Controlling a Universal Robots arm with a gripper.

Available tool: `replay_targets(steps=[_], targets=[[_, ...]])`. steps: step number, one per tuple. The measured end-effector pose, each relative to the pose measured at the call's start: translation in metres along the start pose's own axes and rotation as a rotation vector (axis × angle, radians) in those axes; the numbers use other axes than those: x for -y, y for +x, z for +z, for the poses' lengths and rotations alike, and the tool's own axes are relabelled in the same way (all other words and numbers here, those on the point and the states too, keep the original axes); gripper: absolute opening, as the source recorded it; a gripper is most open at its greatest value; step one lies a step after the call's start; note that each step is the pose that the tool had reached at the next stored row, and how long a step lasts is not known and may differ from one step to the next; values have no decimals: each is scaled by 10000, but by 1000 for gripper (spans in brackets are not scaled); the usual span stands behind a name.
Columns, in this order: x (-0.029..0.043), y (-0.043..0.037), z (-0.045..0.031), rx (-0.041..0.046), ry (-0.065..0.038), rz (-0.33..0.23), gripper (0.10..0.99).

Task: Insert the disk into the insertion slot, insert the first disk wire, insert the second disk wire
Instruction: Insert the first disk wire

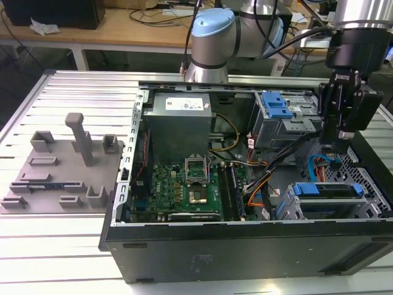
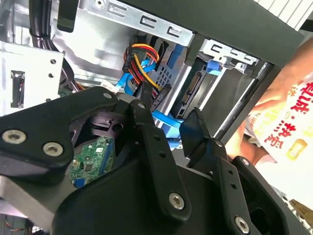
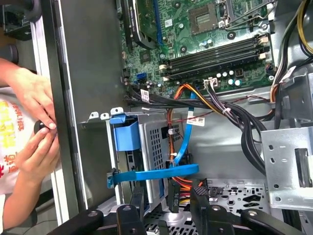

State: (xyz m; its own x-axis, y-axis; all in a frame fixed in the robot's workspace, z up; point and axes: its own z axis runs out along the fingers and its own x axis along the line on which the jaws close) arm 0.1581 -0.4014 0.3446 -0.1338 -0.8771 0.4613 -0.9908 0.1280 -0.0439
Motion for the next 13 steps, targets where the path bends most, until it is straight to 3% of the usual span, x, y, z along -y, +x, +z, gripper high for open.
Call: replay_targets(steps=[2,6,11,13], targets=[[-10,-3,8,-119,84,-123,506],[-19,-18,19,-255,242,-328,506],[-52,-73,8,-482,291,-324,506],[-53,-82,16,-509,376,-241,506]])
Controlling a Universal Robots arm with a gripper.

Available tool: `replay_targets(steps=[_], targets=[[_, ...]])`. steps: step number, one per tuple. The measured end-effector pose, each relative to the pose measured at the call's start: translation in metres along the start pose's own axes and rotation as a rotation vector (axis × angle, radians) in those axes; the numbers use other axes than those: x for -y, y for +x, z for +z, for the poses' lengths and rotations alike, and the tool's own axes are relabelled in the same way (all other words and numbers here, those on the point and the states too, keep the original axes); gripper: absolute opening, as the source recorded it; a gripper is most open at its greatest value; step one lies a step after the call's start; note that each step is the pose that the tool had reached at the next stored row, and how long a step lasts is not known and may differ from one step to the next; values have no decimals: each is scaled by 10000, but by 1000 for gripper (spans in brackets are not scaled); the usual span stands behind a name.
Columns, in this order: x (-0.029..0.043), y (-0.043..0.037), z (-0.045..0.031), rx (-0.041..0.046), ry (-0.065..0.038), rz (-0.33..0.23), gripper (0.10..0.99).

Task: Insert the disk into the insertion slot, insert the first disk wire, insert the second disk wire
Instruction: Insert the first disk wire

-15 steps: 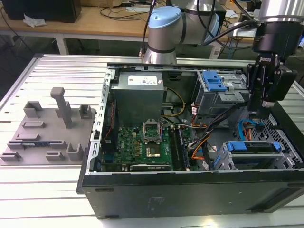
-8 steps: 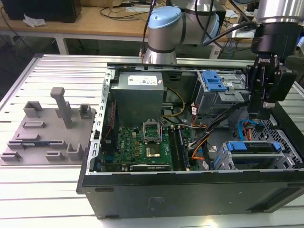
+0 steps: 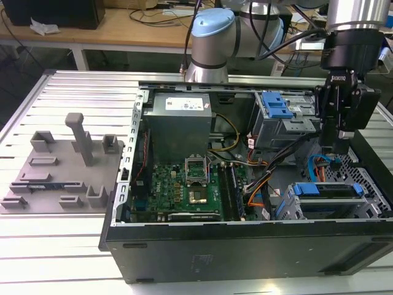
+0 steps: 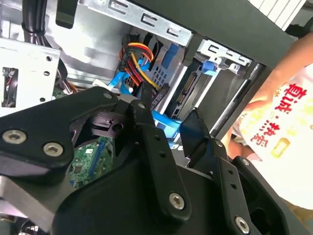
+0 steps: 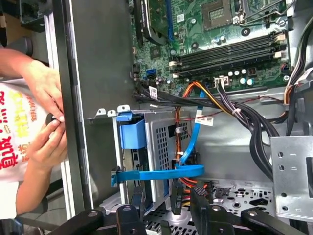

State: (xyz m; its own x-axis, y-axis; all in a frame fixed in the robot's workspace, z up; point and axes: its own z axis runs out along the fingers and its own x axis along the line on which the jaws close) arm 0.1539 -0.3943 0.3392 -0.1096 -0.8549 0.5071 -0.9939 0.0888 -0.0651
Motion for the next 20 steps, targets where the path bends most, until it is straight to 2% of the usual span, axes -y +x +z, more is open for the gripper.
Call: replay_targets(steps=[2,6,13,17,18,19,20], targets=[[0,-8,9,0,44,168,506],[-8,-17,27,-37,-50,375,506],[-3,-26,30,-118,-45,383,506],[11,-33,38,-129,-49,392,506],[11,-36,41,-134,-50,396,490],[11,-40,44,-141,-52,400,424],[11,-44,45,-150,-51,401,424]])
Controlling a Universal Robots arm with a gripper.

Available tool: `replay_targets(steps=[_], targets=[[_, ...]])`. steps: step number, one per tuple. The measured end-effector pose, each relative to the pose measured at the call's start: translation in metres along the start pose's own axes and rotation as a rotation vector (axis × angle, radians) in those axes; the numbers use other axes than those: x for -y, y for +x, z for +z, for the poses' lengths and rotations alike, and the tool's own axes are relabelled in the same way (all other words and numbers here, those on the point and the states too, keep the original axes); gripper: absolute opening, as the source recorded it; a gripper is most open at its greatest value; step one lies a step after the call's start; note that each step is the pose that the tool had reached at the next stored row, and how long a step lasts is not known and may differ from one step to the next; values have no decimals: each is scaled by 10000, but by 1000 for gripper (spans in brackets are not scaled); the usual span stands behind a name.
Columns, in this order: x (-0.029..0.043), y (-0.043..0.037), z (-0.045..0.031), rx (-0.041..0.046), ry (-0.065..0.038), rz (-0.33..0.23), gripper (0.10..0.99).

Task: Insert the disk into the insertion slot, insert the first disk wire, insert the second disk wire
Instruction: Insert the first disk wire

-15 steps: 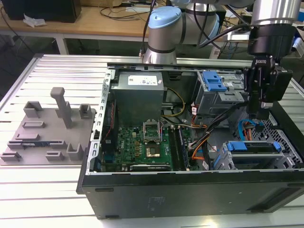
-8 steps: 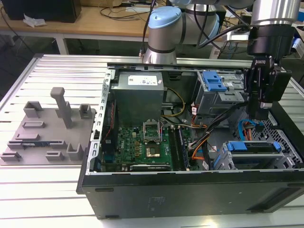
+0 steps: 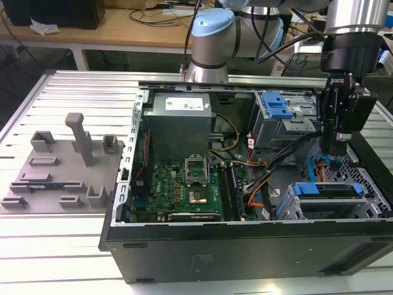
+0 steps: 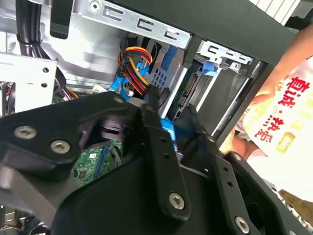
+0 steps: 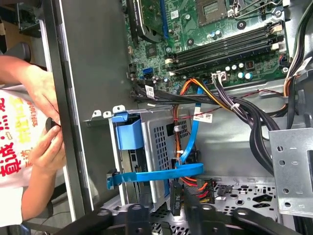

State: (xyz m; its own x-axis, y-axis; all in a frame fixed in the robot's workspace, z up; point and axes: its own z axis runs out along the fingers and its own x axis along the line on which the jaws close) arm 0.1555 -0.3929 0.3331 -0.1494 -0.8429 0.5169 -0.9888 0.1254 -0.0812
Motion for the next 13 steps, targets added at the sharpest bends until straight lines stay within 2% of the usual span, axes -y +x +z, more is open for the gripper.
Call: replay_targets(steps=[2,13], targets=[[-3,-19,3,-46,5,3,294],[-16,-104,14,-322,47,2,294]])
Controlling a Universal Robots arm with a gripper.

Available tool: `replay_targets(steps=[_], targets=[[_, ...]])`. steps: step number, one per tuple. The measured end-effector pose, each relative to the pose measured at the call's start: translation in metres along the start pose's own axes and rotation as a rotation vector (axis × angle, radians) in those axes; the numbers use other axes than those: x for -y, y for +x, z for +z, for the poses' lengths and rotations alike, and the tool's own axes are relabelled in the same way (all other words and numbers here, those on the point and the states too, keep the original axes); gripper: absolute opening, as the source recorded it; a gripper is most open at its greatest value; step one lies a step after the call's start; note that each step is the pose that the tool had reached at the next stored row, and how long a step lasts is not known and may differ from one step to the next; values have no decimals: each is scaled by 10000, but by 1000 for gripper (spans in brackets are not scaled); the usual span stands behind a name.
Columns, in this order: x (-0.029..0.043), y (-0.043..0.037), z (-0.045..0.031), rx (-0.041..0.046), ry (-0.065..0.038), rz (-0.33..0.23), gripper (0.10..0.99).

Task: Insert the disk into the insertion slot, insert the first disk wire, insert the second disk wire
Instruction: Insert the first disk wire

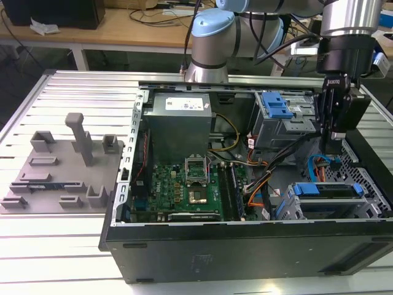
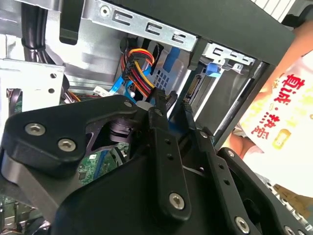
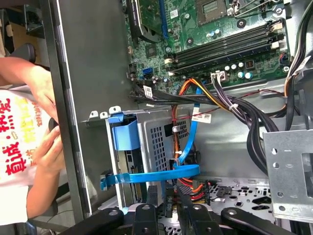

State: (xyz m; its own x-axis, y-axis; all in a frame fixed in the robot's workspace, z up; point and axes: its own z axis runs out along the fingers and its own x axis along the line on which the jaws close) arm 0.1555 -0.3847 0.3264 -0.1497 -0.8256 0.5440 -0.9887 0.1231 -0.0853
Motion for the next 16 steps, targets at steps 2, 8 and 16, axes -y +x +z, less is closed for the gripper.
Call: replay_targets(steps=[2,8,16], targets=[[0,1,0,-24,4,0,294],[0,0,1,-23,3,0,278],[0,-1,1,-24,3,0,165]])
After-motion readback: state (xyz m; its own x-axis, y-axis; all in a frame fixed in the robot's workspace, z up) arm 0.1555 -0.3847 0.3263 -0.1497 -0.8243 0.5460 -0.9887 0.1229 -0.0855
